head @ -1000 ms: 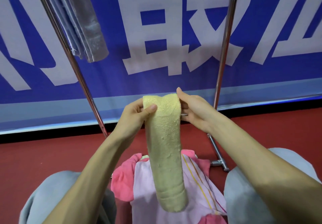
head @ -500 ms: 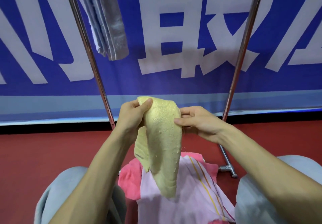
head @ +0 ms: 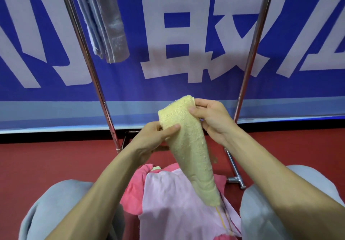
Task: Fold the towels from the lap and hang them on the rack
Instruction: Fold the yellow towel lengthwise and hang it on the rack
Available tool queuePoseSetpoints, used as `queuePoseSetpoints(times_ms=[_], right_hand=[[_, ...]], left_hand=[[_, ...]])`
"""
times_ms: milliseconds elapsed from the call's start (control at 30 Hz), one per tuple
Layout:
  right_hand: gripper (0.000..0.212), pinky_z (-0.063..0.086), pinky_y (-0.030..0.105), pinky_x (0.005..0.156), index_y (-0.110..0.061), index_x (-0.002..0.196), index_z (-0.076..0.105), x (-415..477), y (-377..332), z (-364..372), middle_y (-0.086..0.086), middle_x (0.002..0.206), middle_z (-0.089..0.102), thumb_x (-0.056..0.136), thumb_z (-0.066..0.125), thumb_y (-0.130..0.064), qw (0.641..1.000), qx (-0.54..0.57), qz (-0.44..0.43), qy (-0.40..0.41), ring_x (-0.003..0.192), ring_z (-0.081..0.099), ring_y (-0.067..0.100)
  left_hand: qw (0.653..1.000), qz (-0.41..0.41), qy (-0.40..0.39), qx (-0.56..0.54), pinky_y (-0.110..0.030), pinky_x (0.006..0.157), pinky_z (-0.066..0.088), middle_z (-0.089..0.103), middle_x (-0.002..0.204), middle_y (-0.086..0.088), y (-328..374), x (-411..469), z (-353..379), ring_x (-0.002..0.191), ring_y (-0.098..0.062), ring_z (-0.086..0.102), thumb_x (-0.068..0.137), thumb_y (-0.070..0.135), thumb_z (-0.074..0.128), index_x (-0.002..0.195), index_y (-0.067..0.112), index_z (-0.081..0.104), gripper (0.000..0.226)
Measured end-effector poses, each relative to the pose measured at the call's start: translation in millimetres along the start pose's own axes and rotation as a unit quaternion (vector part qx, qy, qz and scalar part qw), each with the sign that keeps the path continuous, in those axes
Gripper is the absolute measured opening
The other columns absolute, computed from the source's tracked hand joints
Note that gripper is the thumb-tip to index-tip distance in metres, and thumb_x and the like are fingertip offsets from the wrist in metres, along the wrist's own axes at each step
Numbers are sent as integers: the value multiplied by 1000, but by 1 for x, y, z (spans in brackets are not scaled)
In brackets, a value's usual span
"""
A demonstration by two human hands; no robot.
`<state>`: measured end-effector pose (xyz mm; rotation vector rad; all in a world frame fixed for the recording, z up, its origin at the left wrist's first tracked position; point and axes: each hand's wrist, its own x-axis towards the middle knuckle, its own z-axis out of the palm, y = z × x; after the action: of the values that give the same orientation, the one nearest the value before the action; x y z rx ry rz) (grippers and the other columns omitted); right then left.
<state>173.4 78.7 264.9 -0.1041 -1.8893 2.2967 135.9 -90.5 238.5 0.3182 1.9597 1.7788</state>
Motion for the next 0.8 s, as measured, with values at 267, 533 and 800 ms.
queuePoseSetpoints(times_ms=[267, 533, 800], right_hand=[[25, 57, 24, 72, -2, 109, 66, -1, -5, -20, 9, 98, 73, 86, 59, 6, 1000, -5, 7, 29, 82, 71, 15], [20, 57, 30, 72, 2, 102, 68, -3, 5, -28, 12, 93, 69, 90, 64, -13, 989, -133, 48, 45, 79, 64, 18], [14, 56, 34, 76, -15, 88, 66, 11, -40, -28, -4, 77, 64, 91, 62, -28, 957, -256, -81, 110, 81, 64, 17]], left_hand=[[987, 141, 49, -56, -19, 62, 50, 72, 94, -10, 4, 2, 14, 73, -10, 66, 93, 13, 58, 112, 4, 66, 23], [988, 138, 50, -49, -25, 66, 53, 73, 88, -8, 13, 10, 10, 74, -15, 66, 94, 14, 56, 102, 5, 69, 18], [982, 139, -29, 128, -26, 62, 41, 60, 75, -4, 89, 4, -6, 68, -14, 54, 92, 22, 60, 95, -5, 64, 27]])
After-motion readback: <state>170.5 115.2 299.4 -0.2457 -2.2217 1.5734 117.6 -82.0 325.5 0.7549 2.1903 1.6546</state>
